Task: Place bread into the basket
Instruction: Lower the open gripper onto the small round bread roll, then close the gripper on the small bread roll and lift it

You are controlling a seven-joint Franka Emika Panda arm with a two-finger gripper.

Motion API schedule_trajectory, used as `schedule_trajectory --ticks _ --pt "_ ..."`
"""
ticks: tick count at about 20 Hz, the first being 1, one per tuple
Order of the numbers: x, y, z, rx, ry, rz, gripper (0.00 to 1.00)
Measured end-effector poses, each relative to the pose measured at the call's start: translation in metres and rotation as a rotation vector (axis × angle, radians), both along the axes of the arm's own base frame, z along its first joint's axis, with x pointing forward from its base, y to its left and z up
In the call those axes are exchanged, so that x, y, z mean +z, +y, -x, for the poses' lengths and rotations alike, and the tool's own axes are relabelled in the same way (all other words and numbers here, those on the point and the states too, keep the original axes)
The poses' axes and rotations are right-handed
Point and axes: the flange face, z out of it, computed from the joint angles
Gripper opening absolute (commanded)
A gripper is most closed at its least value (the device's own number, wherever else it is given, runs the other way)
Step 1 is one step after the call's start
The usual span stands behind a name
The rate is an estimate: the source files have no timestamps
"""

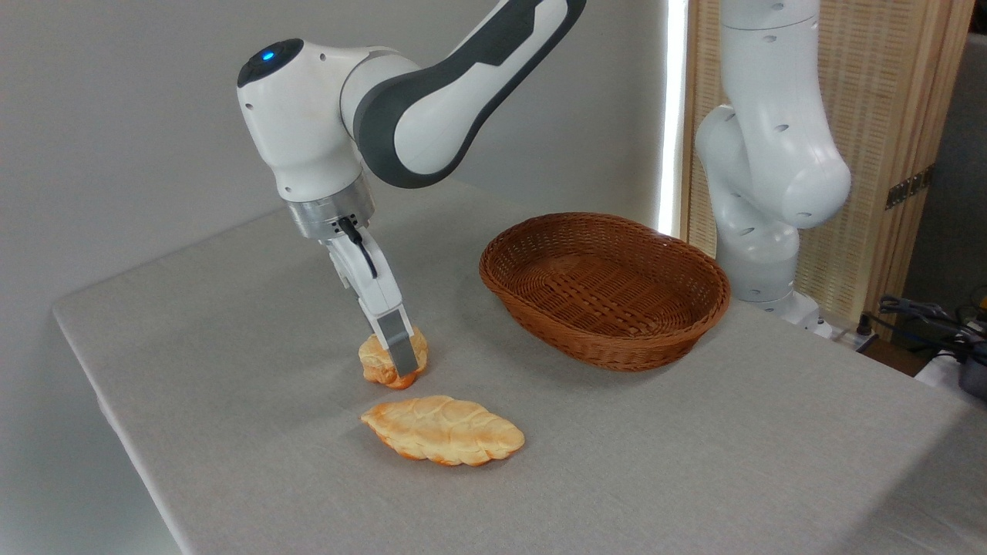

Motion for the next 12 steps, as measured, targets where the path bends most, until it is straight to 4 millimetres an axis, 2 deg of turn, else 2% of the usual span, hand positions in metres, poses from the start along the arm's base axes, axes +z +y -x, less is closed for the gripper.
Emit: schedule_trajectory --ticks 8,10,12 --pt "0.006 0.002 0.000 0.010 -0.009 0.003 0.49" --pt "0.021 0.009 0.000 0.028 -0.031 0.011 0.49" --pt "0.044 0.018 0.005 0.045 -0.050 0.023 0.49"
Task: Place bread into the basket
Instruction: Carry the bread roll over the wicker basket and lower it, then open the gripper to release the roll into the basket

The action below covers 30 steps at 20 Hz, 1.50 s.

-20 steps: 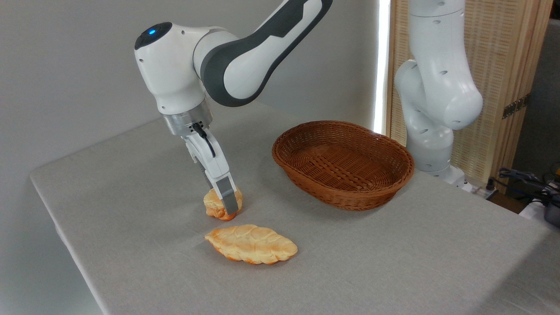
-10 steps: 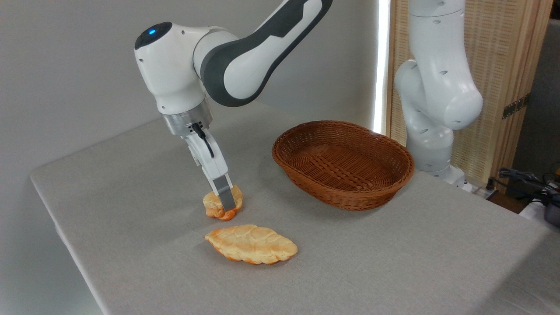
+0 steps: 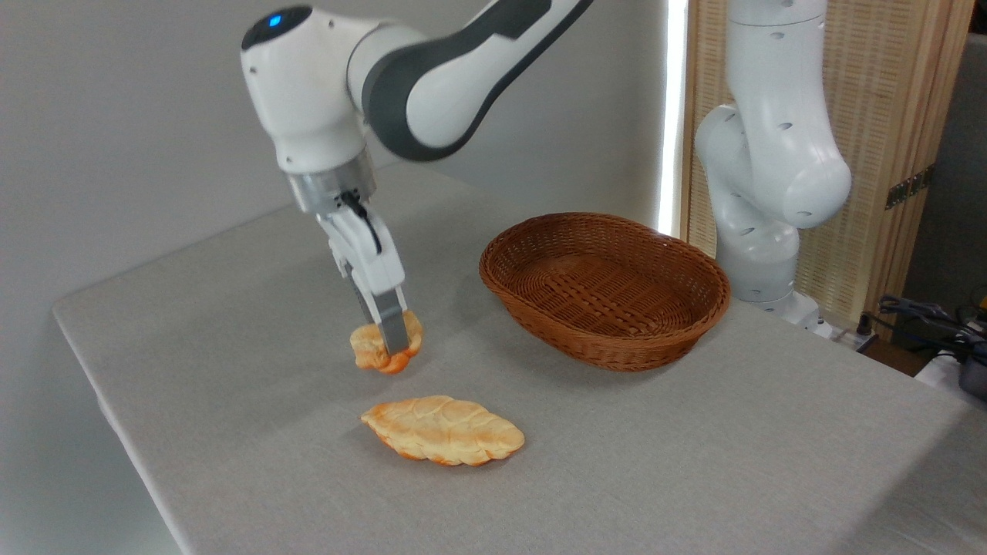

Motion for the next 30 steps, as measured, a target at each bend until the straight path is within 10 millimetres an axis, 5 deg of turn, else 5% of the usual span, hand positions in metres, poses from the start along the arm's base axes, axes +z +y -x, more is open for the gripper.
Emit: schedule_trajectory --ticks 6,10,15,17,18,24,30 --pt "0.081 0.028 0.042 0.109 0.000 0.030 0.52" --pt "0.101 0.038 0.078 0.112 0.088 0.019 0.55" --pt "0.072 0.043 0.120 0.105 0.218 -0.010 0.61" --pt "0.058 0.039 0.130 0.093 0.253 -0.022 0.94" --pt "0.050 0.037 0.134 0.085 0.273 -0.030 1.00" --pt "0.015 0.008 0.155 0.014 0.354 -0.075 1.00" --pt "0.000 -0.004 0.159 -0.012 0.383 -0.098 1.00"
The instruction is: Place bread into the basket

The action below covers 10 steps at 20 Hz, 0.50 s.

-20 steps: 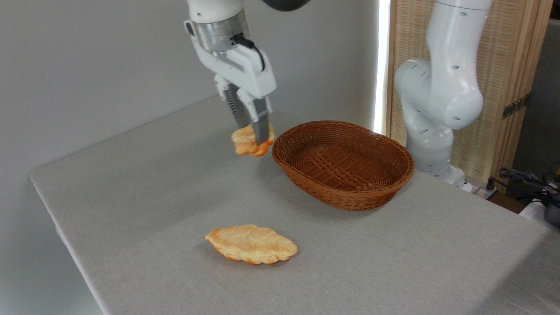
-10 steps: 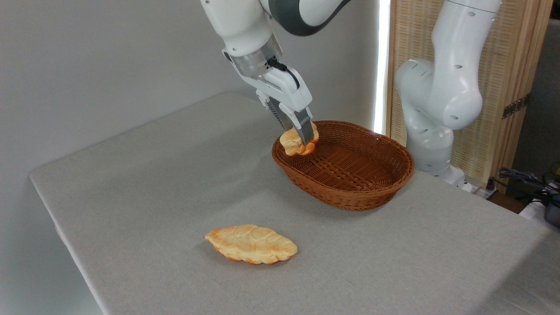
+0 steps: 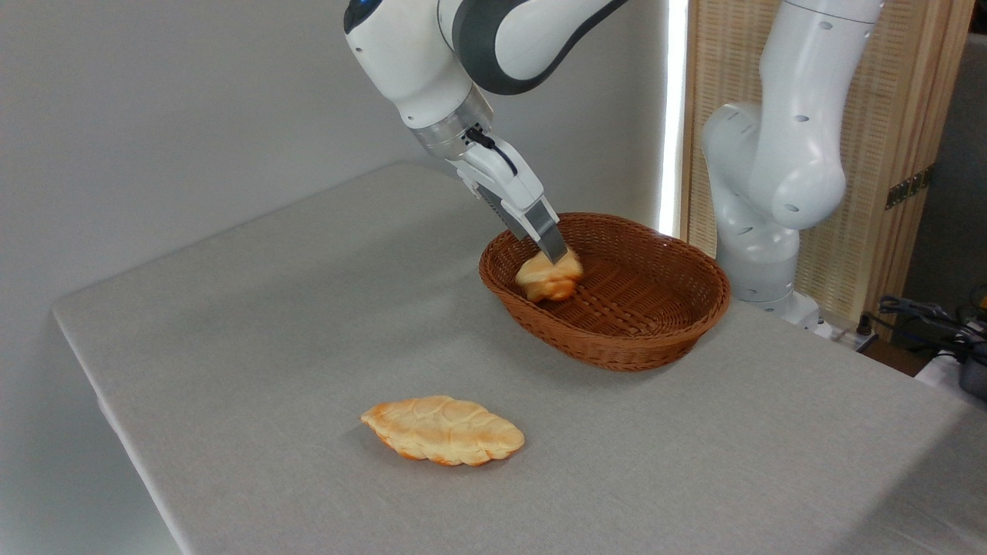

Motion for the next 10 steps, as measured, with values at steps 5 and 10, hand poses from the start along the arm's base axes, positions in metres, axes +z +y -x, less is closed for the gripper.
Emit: schedule_trajectory --ticks 5,10 --pt "-0.004 -0.002 -0.001 -0.003 0.005 -0.004 1.00" --pt "0.036 -0.004 -0.026 0.020 -0.137 0.051 1.00"
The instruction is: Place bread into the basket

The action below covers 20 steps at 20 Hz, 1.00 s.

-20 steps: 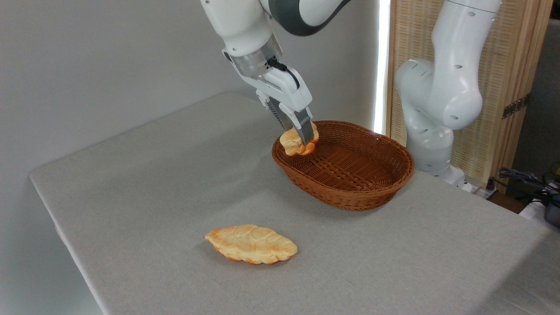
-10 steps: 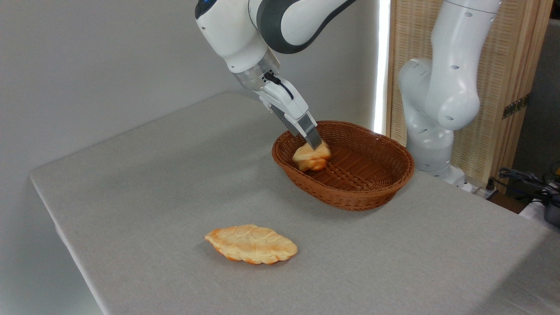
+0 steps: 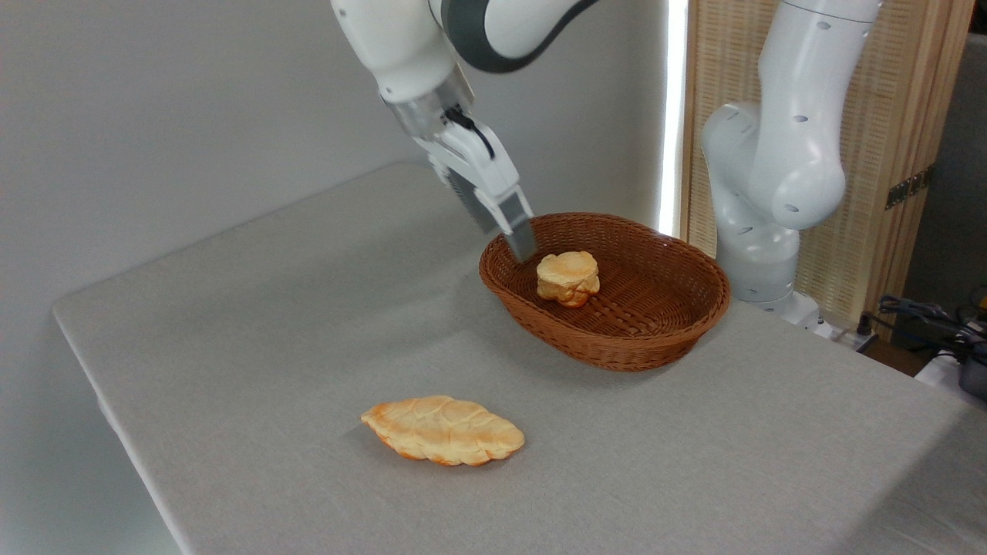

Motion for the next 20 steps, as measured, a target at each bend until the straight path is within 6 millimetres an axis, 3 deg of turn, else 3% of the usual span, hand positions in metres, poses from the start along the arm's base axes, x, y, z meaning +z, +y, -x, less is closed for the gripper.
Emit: schedule_trajectory --ticks 3,10,16,20 --pt "0.026 0.008 -0.024 0.043 -0.139 0.054 1.00" --pt "0.068 0.053 -0.083 0.175 -0.356 0.119 1.00" --pt "0.073 0.071 -0.131 0.233 -0.444 0.090 1.00" --pt "0.073 0.071 -0.152 0.236 -0.459 0.057 1.00"
